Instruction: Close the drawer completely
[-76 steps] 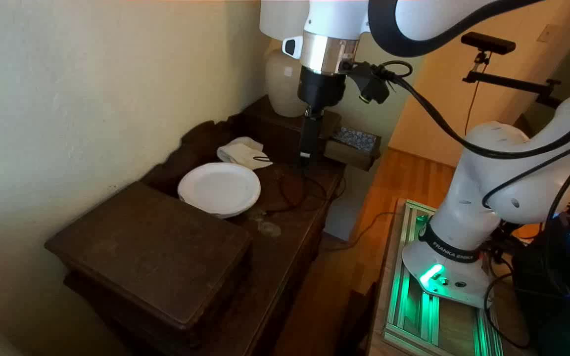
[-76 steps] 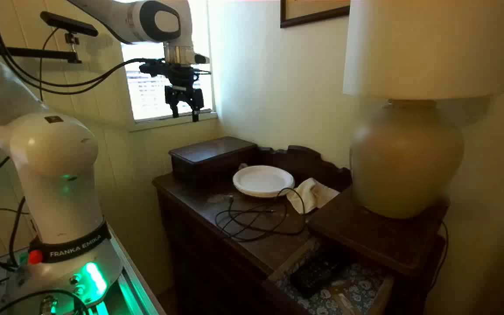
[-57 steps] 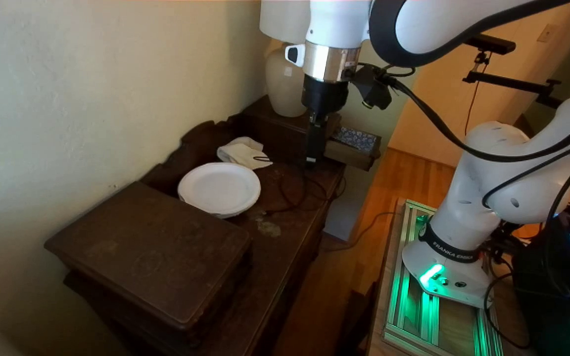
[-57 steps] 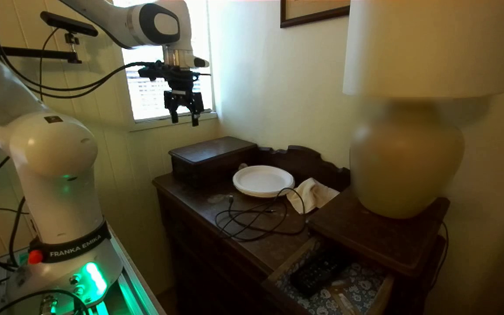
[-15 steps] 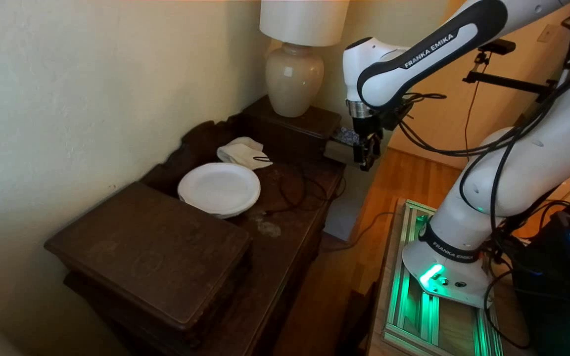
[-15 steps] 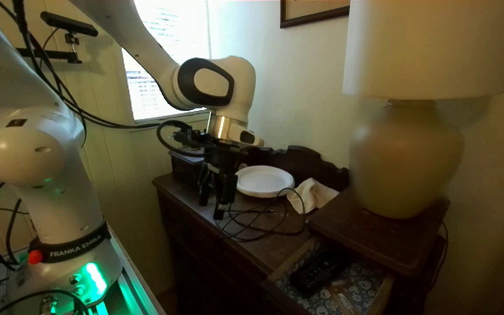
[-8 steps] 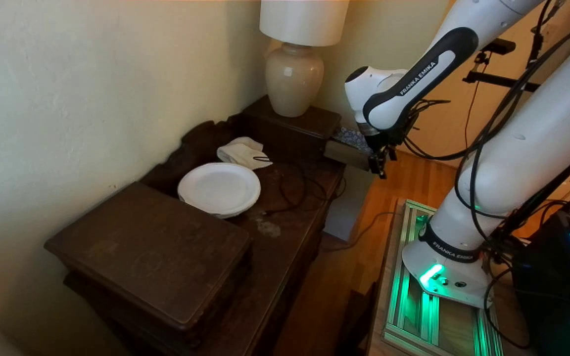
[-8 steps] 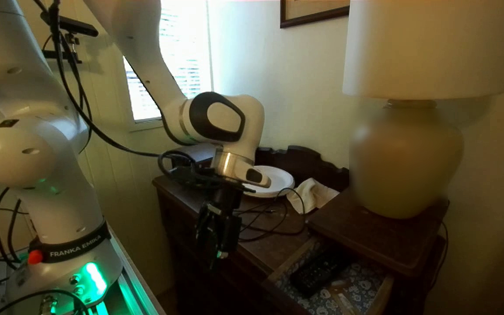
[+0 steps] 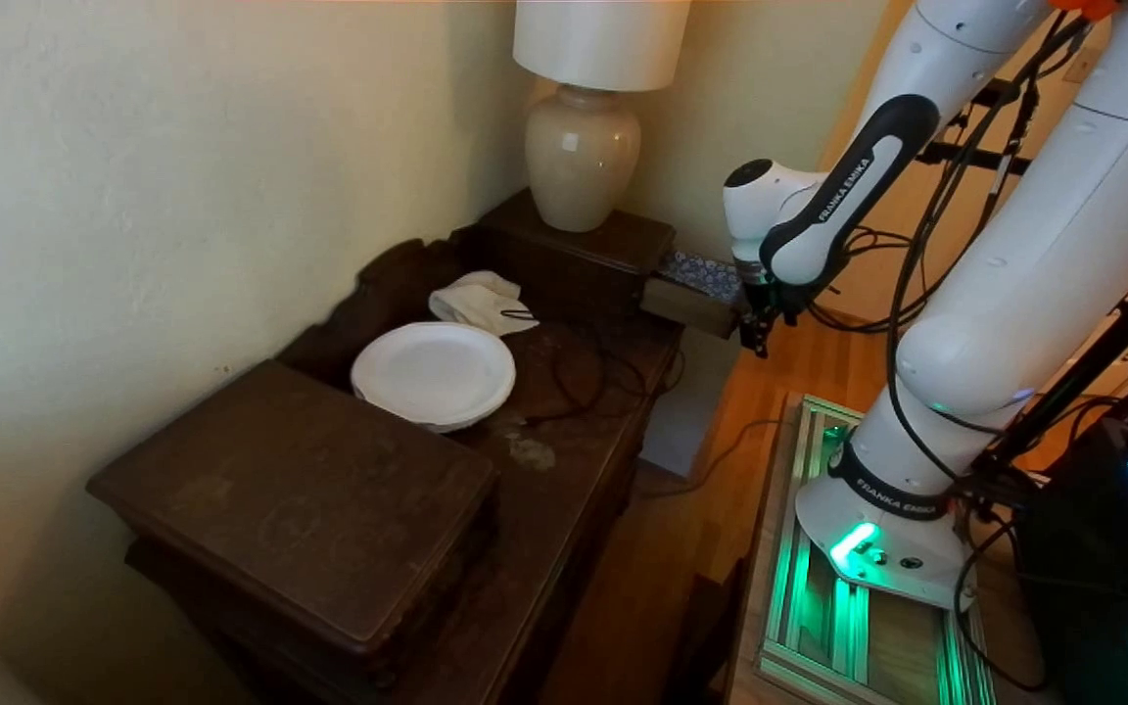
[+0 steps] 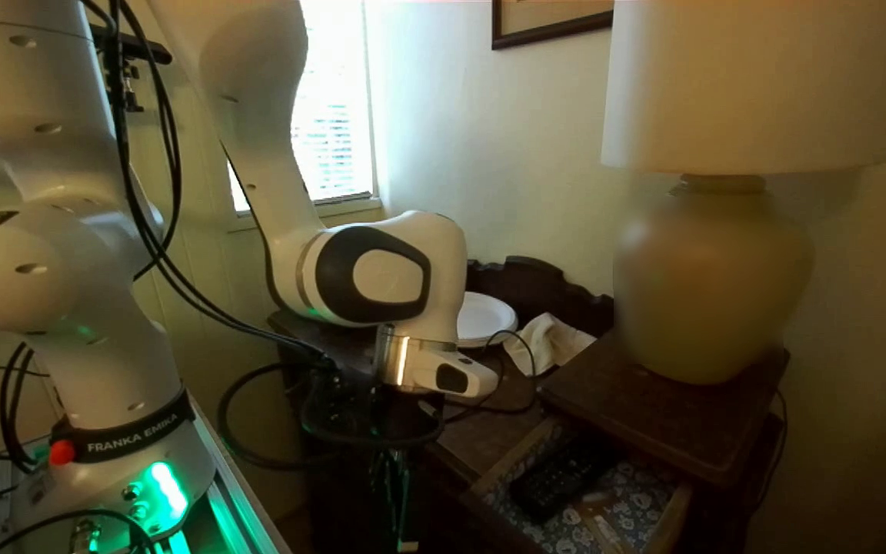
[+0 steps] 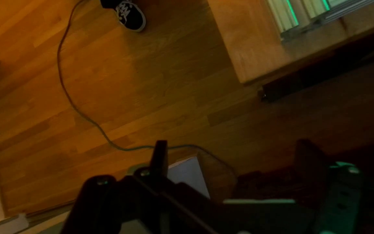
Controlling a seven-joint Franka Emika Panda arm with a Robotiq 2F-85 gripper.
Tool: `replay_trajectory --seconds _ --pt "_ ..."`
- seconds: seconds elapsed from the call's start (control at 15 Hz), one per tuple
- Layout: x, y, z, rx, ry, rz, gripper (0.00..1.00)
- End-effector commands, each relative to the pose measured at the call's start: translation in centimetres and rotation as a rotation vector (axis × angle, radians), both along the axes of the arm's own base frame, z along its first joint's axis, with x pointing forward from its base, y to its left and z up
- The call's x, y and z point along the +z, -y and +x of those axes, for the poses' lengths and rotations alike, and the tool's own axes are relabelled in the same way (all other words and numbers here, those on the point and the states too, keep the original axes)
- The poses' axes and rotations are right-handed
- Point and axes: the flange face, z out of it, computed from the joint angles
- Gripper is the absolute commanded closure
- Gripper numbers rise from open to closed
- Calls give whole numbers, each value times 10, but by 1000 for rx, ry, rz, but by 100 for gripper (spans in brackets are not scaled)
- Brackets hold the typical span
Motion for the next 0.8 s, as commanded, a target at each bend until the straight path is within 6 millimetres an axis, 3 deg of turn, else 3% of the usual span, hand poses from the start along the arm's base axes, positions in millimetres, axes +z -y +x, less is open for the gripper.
replay_trajectory --seconds 0.0,0.4,0.73 --pt "1 -2 3 9 0 0 0" --pt "1 -5 7 19 -2 0 0" --pt "1 10 -1 87 81 -17 0"
